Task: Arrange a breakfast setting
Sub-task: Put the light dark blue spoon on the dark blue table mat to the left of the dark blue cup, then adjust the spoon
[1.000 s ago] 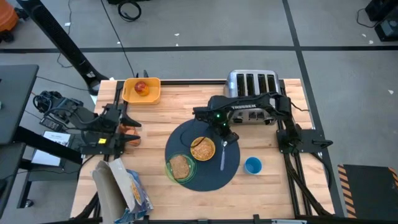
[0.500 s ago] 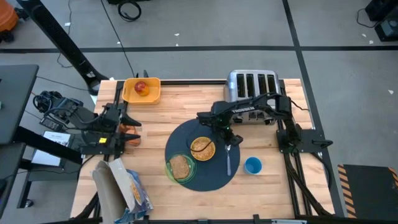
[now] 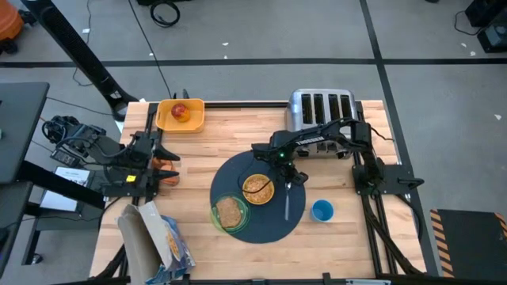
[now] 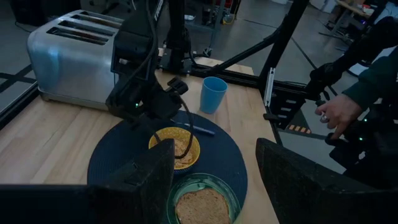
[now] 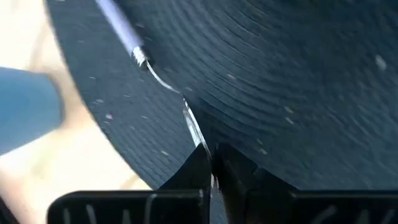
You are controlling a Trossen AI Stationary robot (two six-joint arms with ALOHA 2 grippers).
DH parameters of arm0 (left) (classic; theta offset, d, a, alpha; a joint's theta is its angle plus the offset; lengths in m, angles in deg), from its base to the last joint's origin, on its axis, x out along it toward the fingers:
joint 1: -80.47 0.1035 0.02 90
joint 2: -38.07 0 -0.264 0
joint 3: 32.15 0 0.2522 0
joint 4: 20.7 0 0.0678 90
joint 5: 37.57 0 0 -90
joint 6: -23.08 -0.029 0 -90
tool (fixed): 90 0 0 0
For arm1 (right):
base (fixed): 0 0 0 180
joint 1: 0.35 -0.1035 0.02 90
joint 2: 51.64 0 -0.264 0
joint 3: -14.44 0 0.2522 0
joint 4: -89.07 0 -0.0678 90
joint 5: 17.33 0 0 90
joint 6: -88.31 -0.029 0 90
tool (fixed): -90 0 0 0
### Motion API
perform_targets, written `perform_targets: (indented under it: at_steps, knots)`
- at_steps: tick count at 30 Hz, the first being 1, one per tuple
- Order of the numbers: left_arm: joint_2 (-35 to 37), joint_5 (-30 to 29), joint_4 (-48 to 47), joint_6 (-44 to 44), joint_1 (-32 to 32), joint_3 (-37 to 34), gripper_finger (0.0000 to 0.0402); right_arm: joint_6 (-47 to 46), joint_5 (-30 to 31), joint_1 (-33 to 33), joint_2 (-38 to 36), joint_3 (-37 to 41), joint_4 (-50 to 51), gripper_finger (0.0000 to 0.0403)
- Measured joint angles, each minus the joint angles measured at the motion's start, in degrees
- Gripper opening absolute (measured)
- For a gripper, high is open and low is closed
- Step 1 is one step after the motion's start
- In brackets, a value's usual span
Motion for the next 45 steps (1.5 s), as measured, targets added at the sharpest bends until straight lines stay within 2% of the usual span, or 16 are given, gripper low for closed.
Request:
perform_targets:
  at_steps: [10, 18, 23, 25, 29, 31, 35, 37, 40, 45]
  knots:
    - [0.0, 0.0, 0.0, 0.0, 0.0, 0.0, 0.0231, -0.9, 3.8, 0.5, 0.0, 0.0, -1.2, 0.0076]
    - [0.0, 0.0, 0.0, 0.0, 0.0, 0.0, 0.0231, -3.0, 6.3, -0.4, -0.5, -0.4, -1.4, 0.0094]
    - [0.0, 0.0, 0.0, -0.3, 0.0, 0.0, 0.0231, -5.4, 6.5, -1.7, -4.6, -0.7, 1.3, 0.0100]
    - [0.0, -0.1, 0.0, -0.4, 0.0, 0.0, 0.0231, -9.1, 6.4, -2.6, -6.6, -0.7, 2.3, 0.0099]
    - [0.0, -0.8, 0.0, -0.4, 0.0, 0.0, 0.0231, -26.4, 6.3, -4.9, -10.7, -0.7, 2.6, 0.0099]
    - [0.0, -1.2, 0.0, -0.4, 0.0, 0.0, 0.0231, -40.8, 6.2, -6.6, -11.9, -0.7, 2.0, 0.0099]
    - [0.0, -1.4, 0.0, -0.1, 0.0, 0.0, 0.0231, -76.0, 6.0, -9.6, -12.3, -0.7, 2.0, 0.0099]
    - [0.0, -1.4, 0.0, 0.4, 0.0, 0.0, 0.0231, -87.9, 7.2, -11.0, -12.3, -0.7, 1.9, 0.0100]
    - [0.0, -1.4, 0.0, 1.5, 0.0, 0.0, 0.0231, -99.6, 11.0, -13.1, -12.3, -0.7, 0.1, 0.0101]
    - [0.0, -1.4, 0.0, 1.5, 0.0, 0.0, 0.0231, -112.9, 16.6, -15.5, -12.4, -0.3, -1.8, 0.0117]
